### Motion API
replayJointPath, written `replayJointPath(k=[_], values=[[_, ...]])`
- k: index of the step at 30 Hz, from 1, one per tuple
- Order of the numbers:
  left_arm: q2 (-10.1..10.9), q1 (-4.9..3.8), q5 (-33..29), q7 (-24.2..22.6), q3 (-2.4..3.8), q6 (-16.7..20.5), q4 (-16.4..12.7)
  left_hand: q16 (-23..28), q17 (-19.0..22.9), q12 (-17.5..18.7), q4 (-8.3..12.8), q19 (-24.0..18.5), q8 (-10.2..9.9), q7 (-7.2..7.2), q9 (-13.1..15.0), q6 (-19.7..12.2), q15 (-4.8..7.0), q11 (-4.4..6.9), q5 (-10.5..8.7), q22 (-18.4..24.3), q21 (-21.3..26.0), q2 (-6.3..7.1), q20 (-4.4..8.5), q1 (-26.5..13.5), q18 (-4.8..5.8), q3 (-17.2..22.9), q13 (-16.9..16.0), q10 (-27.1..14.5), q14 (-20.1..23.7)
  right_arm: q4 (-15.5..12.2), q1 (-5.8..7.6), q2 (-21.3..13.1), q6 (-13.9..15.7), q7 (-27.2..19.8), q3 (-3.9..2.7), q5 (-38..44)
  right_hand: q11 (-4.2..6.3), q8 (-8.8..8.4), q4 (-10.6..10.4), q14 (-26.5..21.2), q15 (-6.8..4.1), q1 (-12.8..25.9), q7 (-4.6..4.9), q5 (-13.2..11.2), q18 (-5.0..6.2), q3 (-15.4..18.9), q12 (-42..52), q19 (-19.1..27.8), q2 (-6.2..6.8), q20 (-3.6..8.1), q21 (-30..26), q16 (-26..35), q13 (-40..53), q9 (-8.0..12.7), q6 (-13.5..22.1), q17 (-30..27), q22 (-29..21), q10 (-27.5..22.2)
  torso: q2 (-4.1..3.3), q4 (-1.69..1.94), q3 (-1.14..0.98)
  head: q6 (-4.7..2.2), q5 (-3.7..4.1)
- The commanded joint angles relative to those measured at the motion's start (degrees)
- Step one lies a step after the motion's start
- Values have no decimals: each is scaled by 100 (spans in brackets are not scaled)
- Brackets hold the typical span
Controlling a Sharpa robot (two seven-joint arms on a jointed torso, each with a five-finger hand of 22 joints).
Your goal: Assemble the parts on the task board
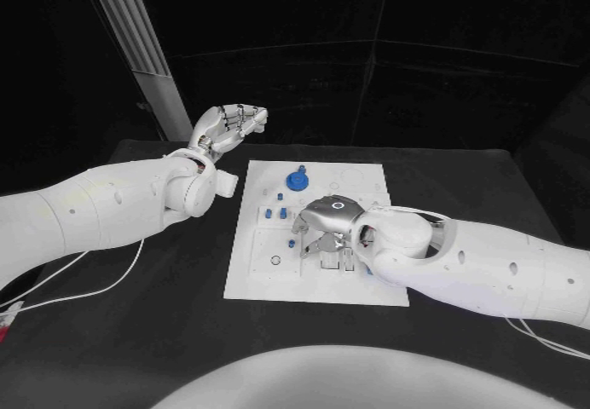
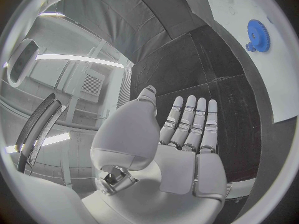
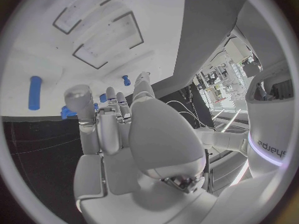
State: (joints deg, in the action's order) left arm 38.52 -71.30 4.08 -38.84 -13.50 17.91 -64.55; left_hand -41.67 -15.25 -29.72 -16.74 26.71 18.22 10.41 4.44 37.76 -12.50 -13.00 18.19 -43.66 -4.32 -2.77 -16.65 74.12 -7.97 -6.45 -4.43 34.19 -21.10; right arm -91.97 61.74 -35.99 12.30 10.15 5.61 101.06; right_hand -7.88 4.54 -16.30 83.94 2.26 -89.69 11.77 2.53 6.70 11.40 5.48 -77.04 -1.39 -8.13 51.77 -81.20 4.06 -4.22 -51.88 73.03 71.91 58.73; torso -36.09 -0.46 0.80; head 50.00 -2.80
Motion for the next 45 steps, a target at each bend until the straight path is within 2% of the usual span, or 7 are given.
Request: replayJointPath(k=[1, 5, 8, 15, 23, 39, 45], values=[[-16, -1, -9, -1239, 2, -80, 25, -28, 13, -28, 1, 45, 30, 459, -6, -28, -13, -9, 33, 10, 22, 7, 2, 46, 97, -31, 10, -37, 42, -267, 152, -303, 1126, -394, -18, -817, 23, 60, 10, 286, 20, 45, -20, 18, 38, -102, 79, -94, -98, 1, 165, -42, 14, -16, -94, 93, 71, 21, 5, 14, 10, 0, 83], [-30, 20, -9, -1236, 2, -95, 36, -28, 13, -28, 1, 45, 30, 459, -6, -28, -13, -9, 33, 10, 22, 7, 2, 46, 97, -31, 10, -37, 42, -400, 372, -616, 1485, -648, -23, -1667, 42, 95, 41, 328, 4, -6, -43, 20, 19, -200, 139, -159, -221, 12, 290, -125, 14, -26, -162, 221, 126, 49, 9, -9, 3, 0, 102], [-56, 32, -9, -1233, 2, -104, 52, -30, 15, -29, 1, 45, 31, 460, -6, -30, -14, -9, 33, 11, 22, 6, 2, 46, 97, -32, 11, -39, 43, -429, 524, -885, 1641, -765, -25, -2195, 38, 84, 32, 344, 6, 14, -36, 21, 11, -226, 155, -183, -277, 14, 332, -161, 7, -18, -147, 273, 145, 31, 7, 20, 12, 0, 179], [-89, 55, -9, -1231, 2, -116, 78, -30, 15, -29, 1, 45, 31, 460, -6, -30, -14, -9, 33, 11, 22, 6, 2, 46, 97, -32, 11, -39, 43, -222, 633, -1200, 1695, -778, -21, -2273, 35, 70, 47, 359, 10, -4, -37, 21, -1, -262, 176, -212, -325, 13, 394, -198, -2, -9, -126, 323, 174, 3, 12, 10, 9, 0, 276], [-102, 75, -9, -1232, 2, -128, 96, -36, 28, -37, 0, 43, 38, 461, -8, -39, -14, -11, 34, 14, 23, -2, 1, 46, 98, -38, 15, -49, 49, 34, 645, -1280, 1340, -406, -9, -1506, 59, -11, -2, 346, -9, 130, -77, 16, 4, -186, 172, -212, -242, 24, 385, -186, -23, 24, 14, 266, 170, -146, -1, 11, 5, 0, 348], [-76, 80, -9, -1232, 2, -127, 87, -41, 40, -44, -1, 40, 45, 463, -10, -48, -16, -12, 35, 17, 24, -11, 1, 47, 98, -43, 17, -58, 55, 390, 435, -946, 618, 113, -2, -1100, 42, -74, -23, 307, -5, 458, -58, 16, 23, -122, 208, -163, -4, 29, 255, -122, -11, 37, 282, 104, 105, -438, -5, 13, -3, 0, 313], [-67, 80, -9, -1230, 2, -119, 82, -47, 50, -51, 0, 39, 51, 464, -12, -55, -17, -13, 36, 19, 24, -19, 1, 49, 99, -47, 20, -65, 59, 487, 411, -802, 337, 179, -2, -1030, 118, -29, -26, 302, -128, 604, -147, 16, 41, -218, 287, -158, 150, 111, 235, -109, 2, 17, 242, 68, 91, -460, -5, 13, 4, 0, 288]])
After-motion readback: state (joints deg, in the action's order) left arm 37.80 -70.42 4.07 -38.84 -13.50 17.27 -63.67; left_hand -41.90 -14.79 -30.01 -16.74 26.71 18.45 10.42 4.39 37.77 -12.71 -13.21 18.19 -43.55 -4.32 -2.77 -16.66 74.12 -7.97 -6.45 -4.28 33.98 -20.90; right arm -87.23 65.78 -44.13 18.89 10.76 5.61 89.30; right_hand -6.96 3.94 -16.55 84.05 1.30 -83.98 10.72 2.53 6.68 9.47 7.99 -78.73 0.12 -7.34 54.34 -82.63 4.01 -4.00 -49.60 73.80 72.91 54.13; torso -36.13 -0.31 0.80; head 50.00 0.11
